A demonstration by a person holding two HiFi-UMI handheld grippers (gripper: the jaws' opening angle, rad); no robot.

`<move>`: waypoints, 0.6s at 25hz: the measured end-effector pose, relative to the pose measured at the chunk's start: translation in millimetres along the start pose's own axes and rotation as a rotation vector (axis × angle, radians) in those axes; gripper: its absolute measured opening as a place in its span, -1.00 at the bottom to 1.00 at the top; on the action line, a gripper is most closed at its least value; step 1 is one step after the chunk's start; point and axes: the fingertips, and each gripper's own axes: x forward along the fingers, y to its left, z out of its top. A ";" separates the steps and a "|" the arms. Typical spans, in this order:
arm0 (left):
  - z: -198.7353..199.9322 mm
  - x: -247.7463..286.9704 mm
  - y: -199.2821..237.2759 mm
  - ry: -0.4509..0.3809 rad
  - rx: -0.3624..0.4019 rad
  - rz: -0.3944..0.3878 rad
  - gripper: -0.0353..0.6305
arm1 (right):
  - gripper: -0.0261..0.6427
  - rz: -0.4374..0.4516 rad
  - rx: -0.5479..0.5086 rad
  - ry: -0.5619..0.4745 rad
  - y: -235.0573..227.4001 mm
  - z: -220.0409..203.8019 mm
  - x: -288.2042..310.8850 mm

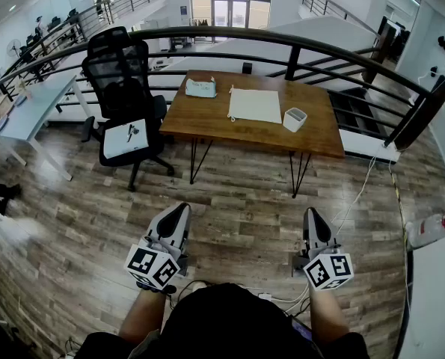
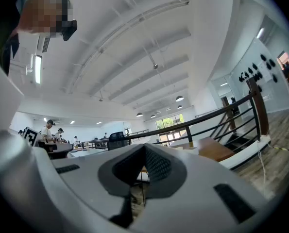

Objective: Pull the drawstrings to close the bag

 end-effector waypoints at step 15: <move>1.1 7.5 -0.8 0.002 -0.007 -0.001 -0.83 | -0.95 0.007 0.002 0.007 -4.0 -2.0 -4.2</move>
